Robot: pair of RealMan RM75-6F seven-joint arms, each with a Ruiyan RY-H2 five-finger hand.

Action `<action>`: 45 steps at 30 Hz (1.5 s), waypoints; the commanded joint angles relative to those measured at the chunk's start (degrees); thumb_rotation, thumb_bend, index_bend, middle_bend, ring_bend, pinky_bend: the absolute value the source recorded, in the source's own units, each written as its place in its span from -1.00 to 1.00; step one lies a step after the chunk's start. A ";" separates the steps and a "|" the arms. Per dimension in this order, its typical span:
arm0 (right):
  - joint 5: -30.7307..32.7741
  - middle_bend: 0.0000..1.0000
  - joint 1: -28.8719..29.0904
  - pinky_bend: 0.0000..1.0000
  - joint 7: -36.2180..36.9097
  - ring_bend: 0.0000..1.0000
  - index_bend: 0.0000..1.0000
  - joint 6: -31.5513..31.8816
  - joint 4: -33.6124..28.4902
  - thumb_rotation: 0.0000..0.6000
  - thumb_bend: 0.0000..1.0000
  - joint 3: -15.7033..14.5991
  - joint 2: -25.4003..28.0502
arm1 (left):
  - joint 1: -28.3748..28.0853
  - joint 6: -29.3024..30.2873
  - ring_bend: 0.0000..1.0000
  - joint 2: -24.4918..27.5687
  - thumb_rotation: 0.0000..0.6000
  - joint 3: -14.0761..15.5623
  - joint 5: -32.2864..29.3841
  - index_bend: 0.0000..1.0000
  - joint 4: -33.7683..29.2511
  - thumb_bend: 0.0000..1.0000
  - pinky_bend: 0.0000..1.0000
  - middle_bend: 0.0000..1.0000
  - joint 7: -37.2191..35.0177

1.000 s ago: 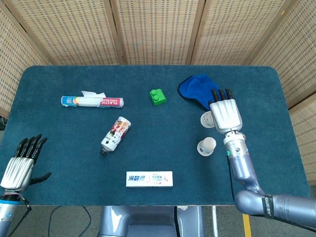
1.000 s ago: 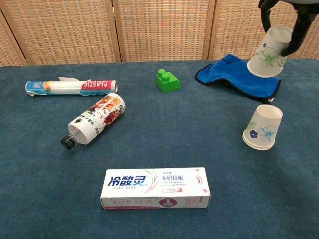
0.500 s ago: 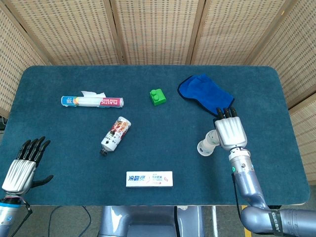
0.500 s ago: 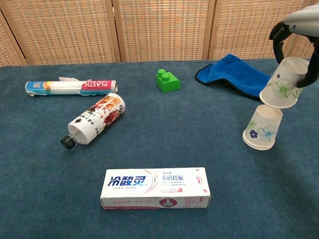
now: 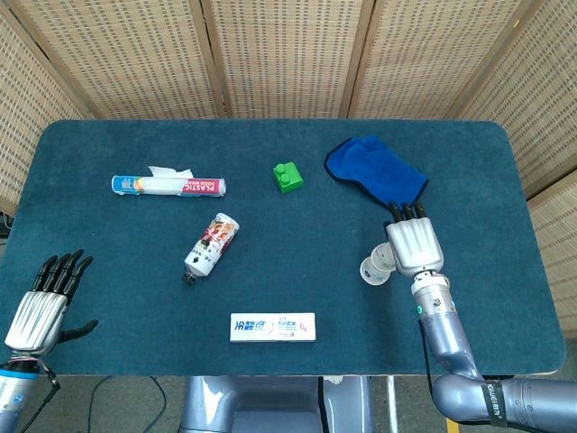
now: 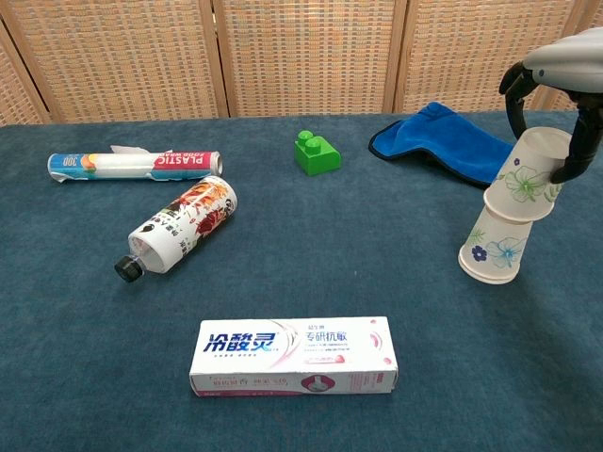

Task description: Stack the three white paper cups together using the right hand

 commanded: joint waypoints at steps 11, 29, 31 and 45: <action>2.39 -0.58 1.56 -0.66 -2.89 -0.65 0.14 0.69 -1.27 1.00 -0.67 -0.59 -0.81 | 0.15 0.34 -1.00 0.12 1.00 0.02 0.22 -1.00 -0.03 -0.90 -1.00 -1.00 -0.22; 4.00 -0.89 1.47 -0.82 -1.12 -0.87 -0.56 -1.74 3.96 1.00 -0.72 -2.14 -2.60 | 0.17 0.08 -1.00 -0.26 1.00 0.09 0.15 -1.00 0.14 -0.90 -1.00 -1.00 0.50; 3.37 -0.92 1.08 -0.84 -0.85 -0.91 -0.61 -1.39 3.61 1.00 -0.72 -2.52 -1.93 | 0.17 0.00 -1.00 -0.30 1.00 0.05 0.00 -1.00 0.23 -0.90 -1.00 -1.00 0.51; -22.88 -1.00 -11.93 -1.00 17.82 -1.00 -0.82 5.02 4.63 1.00 -0.73 -11.45 3.66 | 0.65 -0.62 -1.00 -0.80 1.00 -0.58 -2.52 -1.00 1.81 -0.90 -1.00 -1.00 1.53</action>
